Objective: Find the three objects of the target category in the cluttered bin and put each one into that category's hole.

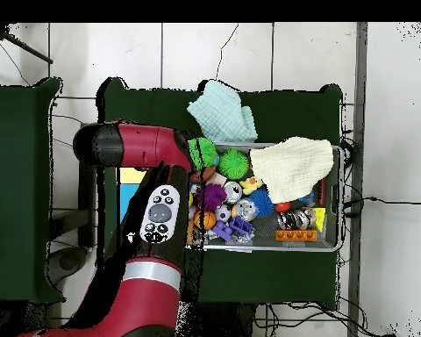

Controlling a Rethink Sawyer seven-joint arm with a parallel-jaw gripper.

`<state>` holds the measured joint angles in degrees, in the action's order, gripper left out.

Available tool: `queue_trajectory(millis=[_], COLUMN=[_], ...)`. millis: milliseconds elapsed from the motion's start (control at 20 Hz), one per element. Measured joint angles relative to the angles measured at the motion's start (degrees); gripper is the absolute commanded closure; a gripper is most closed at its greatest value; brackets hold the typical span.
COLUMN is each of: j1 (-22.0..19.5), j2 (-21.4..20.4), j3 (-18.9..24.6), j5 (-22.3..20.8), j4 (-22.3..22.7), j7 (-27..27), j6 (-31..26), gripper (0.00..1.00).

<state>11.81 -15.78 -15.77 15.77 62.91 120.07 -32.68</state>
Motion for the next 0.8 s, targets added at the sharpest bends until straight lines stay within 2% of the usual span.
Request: queue_trajectory(millis=[800], j1=[1.4], j2=[-4.5], j3=[-0.9], j5=[-0.2], j4=[3.2], j7=[0.0], j6=[-1.3], gripper=[1.0])
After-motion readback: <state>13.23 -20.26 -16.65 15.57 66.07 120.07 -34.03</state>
